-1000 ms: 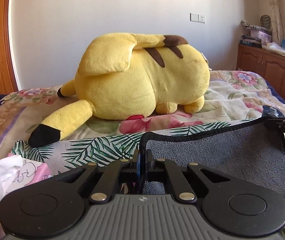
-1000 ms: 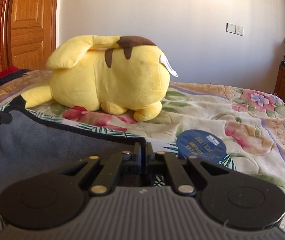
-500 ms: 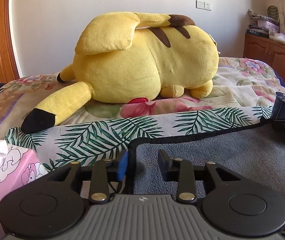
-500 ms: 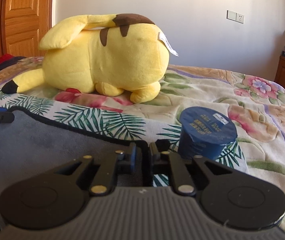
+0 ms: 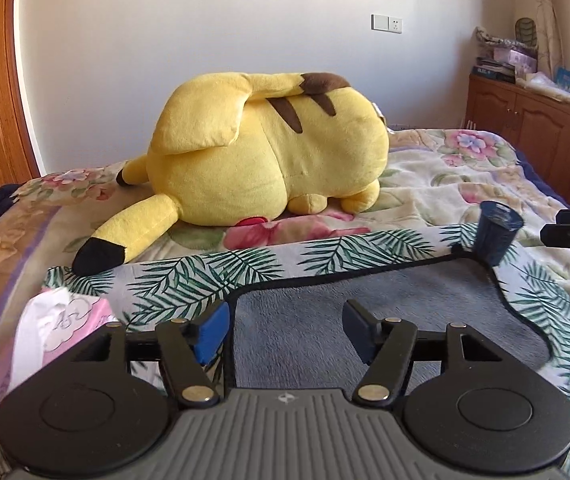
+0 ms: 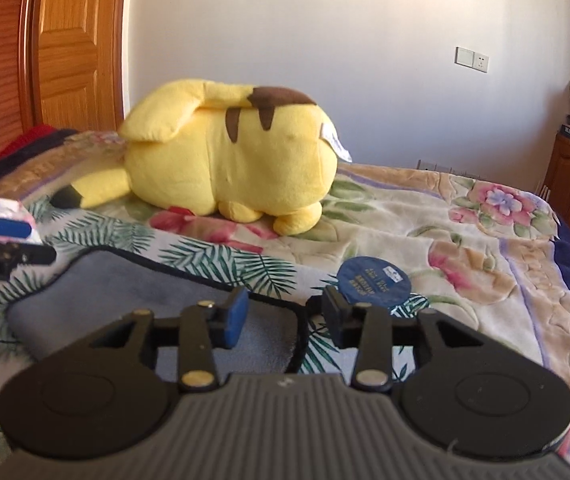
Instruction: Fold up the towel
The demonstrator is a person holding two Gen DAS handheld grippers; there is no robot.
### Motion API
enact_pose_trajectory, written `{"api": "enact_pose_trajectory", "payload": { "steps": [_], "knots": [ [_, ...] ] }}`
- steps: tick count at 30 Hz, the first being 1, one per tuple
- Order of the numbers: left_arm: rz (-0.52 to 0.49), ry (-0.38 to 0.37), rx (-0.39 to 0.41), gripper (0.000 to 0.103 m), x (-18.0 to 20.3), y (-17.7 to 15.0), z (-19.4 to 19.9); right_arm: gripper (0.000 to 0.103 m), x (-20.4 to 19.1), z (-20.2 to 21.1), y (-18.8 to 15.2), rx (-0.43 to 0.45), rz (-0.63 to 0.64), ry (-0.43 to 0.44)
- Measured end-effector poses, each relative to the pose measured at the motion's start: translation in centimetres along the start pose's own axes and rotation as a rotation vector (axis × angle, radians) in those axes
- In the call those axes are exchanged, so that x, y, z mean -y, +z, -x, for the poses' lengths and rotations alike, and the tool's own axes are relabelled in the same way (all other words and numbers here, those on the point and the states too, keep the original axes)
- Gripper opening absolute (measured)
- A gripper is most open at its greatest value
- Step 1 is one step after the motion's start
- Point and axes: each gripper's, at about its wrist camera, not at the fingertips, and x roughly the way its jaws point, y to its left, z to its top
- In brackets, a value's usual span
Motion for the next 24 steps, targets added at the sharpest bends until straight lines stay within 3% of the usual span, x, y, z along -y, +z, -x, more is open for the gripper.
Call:
{"api": "enact_pose_trajectory", "payload": {
  "steps": [6, 15, 24],
  "knots": [
    [0.014, -0.004, 0.014, 0.045, 0.1, 0.6, 5.4, 0.042, -0.7, 4.7, 0.5, 0.001, -0.018, -0.002],
    [-0.015, 0.007, 0.055, 0.053, -0.2, 2.3, 13.6, 0.042, -1.6, 10.4, 1.3, 0.022, -0.024, -0.025],
    [0.020, 0.021, 0.075, 0.056, -0.8, 0.8, 20.6, 0.042, -3.3, 15.5, 1.1, 0.026, -0.028, -0.015]
  ]
}}
